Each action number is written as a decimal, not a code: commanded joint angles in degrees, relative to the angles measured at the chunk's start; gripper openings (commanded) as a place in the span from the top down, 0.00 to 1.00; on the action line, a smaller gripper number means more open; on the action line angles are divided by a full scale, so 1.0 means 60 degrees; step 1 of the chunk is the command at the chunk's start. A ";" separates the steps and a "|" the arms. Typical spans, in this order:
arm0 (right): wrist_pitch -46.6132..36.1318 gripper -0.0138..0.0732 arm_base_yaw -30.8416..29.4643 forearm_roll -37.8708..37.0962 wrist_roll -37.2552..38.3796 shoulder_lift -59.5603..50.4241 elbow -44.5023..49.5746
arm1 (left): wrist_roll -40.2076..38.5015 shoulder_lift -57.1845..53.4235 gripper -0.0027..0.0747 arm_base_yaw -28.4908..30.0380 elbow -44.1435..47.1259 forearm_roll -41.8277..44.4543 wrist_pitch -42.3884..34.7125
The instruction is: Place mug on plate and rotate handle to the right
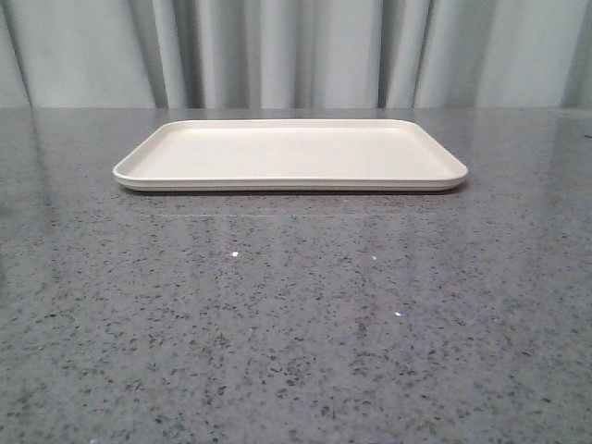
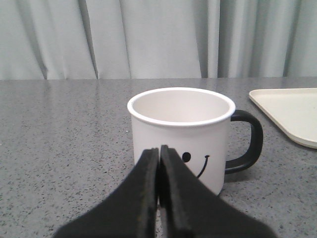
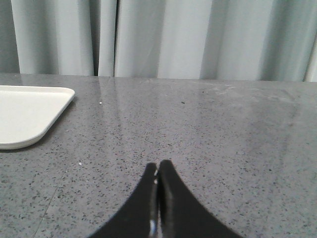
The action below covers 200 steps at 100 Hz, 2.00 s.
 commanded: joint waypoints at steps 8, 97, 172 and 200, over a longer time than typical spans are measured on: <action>-0.0679 0.92 -0.0044 -0.0081 0.0027 -0.0204 -0.0009 | -0.0019 -0.0337 0.99 0.0009 0.0025 -0.0084 -0.0775; -0.0824 0.92 -0.0044 -0.0089 0.0027 -0.0204 -0.0009 | -0.0019 -0.0337 0.99 0.0009 0.0025 -0.0027 -0.1311; 0.2512 0.92 -0.0044 0.0093 0.0101 0.1406 -0.3322 | -0.0019 0.1945 0.99 0.0009 -0.3919 -0.0153 0.1468; 0.3008 0.92 -0.0044 0.0093 0.0041 0.3468 -0.4553 | -0.0019 0.3888 0.99 0.0009 -0.5224 -0.0502 0.2216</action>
